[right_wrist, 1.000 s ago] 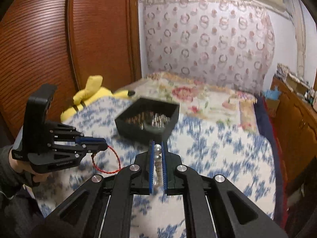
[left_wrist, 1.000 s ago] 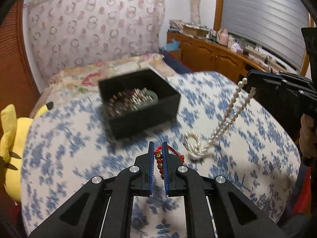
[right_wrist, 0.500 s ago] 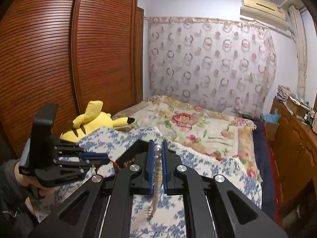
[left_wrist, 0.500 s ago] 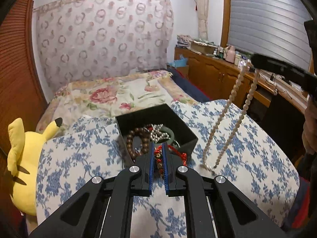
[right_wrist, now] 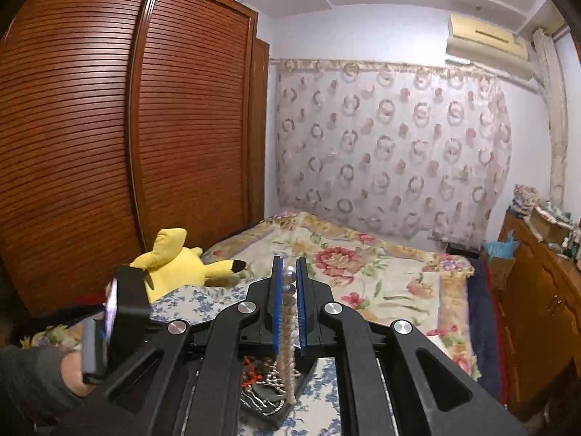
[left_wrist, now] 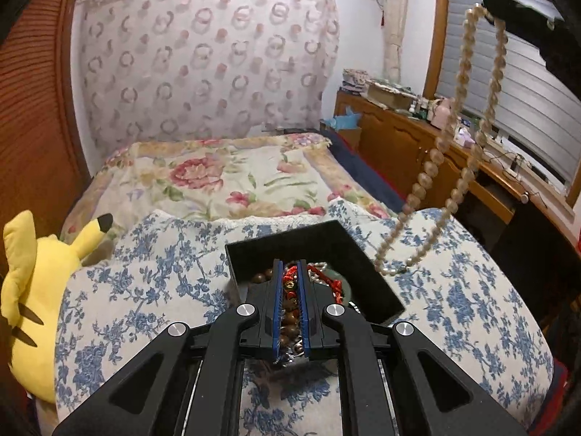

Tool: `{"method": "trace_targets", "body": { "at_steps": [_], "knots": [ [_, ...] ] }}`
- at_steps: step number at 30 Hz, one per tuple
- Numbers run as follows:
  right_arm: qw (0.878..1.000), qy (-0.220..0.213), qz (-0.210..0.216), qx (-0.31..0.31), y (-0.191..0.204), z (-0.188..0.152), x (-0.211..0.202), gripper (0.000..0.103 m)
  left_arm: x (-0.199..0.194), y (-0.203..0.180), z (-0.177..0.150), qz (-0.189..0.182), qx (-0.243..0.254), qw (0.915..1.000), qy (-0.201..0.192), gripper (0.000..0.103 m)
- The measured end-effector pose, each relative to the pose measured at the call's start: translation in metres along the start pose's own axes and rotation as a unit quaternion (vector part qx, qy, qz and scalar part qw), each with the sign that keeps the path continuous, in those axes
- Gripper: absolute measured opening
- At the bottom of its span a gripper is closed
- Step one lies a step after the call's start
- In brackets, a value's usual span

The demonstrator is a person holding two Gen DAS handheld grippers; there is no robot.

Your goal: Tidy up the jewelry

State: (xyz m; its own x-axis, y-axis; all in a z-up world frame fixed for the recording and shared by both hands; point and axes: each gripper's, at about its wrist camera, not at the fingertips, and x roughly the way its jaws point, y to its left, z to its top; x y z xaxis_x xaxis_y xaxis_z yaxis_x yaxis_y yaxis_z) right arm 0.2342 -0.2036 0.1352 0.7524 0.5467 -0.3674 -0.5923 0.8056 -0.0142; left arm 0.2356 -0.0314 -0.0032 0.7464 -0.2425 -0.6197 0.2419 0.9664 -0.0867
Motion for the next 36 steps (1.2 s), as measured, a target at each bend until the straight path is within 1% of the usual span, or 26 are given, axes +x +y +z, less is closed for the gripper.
{"method": "trace_targets", "body": {
  "at_steps": [1, 3, 5, 7, 8, 9, 10, 11, 12, 13, 14, 16, 17, 18, 21, 25, 26, 28, 32, 36],
  "knots": [
    [1.0, 0.006, 0.001, 0.0, 0.001, -0.002, 0.005, 0.008, 0.004, 0.002, -0.002, 0.003, -0.003, 1.0, 0.006, 0.007],
    [1.0, 0.028, 0.006, 0.004, 0.003, -0.012, 0.02, 0.008, 0.006, 0.003, -0.007, 0.009, -0.005, 0.9999, 0.01, 0.014],
    [0.998, 0.054, 0.011, 0.007, 0.005, -0.025, 0.035, 0.008, 0.002, 0.005, -0.011, 0.012, -0.008, 0.9999, 0.009, 0.041],
    [0.997, 0.078, 0.015, 0.013, 0.008, -0.041, 0.047, 0.009, -0.007, 0.006, -0.016, 0.024, -0.008, 0.9997, 0.001, 0.048],
    [0.996, 0.087, 0.013, 0.013, 0.01, -0.048, 0.05, 0.009, -0.011, 0.006, -0.018, 0.027, -0.011, 0.9996, -0.001, 0.056],
    [0.995, 0.096, 0.009, 0.013, 0.013, -0.056, 0.054, 0.011, -0.016, 0.007, -0.019, 0.032, -0.013, 0.9994, -0.004, 0.062],
    [0.995, 0.1, 0.007, 0.015, 0.016, -0.062, 0.056, 0.016, -0.021, 0.007, -0.021, 0.037, -0.015, 0.9992, -0.007, 0.071],
    [0.995, 0.102, 0.003, 0.018, 0.017, -0.067, 0.056, 0.035, -0.028, 0.007, -0.024, 0.045, -0.016, 0.9988, -0.013, 0.074],
    [0.995, 0.101, -0.007, 0.022, 0.019, -0.073, 0.055, 0.05, -0.036, 0.007, -0.027, 0.05, -0.017, 0.9985, -0.018, 0.076],
    [0.994, 0.101, -0.013, 0.025, 0.02, -0.077, 0.053, 0.054, -0.043, 0.006, -0.03, 0.055, -0.018, 0.9981, -0.023, 0.082],
    [0.994, 0.101, -0.016, 0.029, 0.022, -0.081, 0.05, 0.054, -0.05, 0.007, -0.033, 0.06, -0.02, 0.9976, -0.027, 0.089],
    [0.994, 0.1, -0.023, 0.038, 0.025, -0.09, 0.041, 0.055, -0.063, 0.006, -0.04, 0.071, -0.022, 0.9966, -0.037, 0.092],
    [0.994, 0.097, -0.03, 0.043, 0.027, -0.095, 0.034, 0.06, -0.07, 0.005, -0.043, 0.075, -0.022, 0.9961, -0.041, 0.094],
    [0.994, 0.094, -0.036, 0.047, 0.029, -0.099, 0.028, 0.07, -0.077, 0.004, -0.047, 0.078, -0.024, 0.9957, -0.044, 0.095],
    [0.993, 0.082, -0.071, 0.053, 0.041, -0.118, 0.004, 0.086, -0.094, 0.002, -0.058, 0.083, -0.029, 0.9949, -0.05, 0.095],
    [0.99, 0.072, -0.097, 0.076, 0.05, -0.14, -0.025, 0.096, -0.113, -0.005, -0.073, 0.091, -0.029, 0.9938, -0.056, 0.095],
    [0.989, 0.069, -0.104, 0.081, 0.051, -0.145, -0.032, 0.101, -0.118, -0.007, -0.077, 0.094, -0.028, 0.9935, -0.058, 0.095],
    [0.988, 0.062, -0.114, 0.088, 0.057, -0.154, -0.046, 0.101, -0.123, -0.01, -0.083, 0.093, -0.028, 0.9935, -0.06, 0.095],
    [0.984, 0.063, -0.139, 0.096, 0.064, -0.171, -0.064, 0.101, -0.134, -0.016, -0.094, 0.096, -0.024, 0.9931, -0.062, 0.095],
    [0.982, 0.052, -0.145, 0.112, 0.065, -0.18, -0.08, 0.101, -0.141, -0.019, -0.098, 0.096, -0.024, 0.9931, -0.063, 0.095]
  ]
}}
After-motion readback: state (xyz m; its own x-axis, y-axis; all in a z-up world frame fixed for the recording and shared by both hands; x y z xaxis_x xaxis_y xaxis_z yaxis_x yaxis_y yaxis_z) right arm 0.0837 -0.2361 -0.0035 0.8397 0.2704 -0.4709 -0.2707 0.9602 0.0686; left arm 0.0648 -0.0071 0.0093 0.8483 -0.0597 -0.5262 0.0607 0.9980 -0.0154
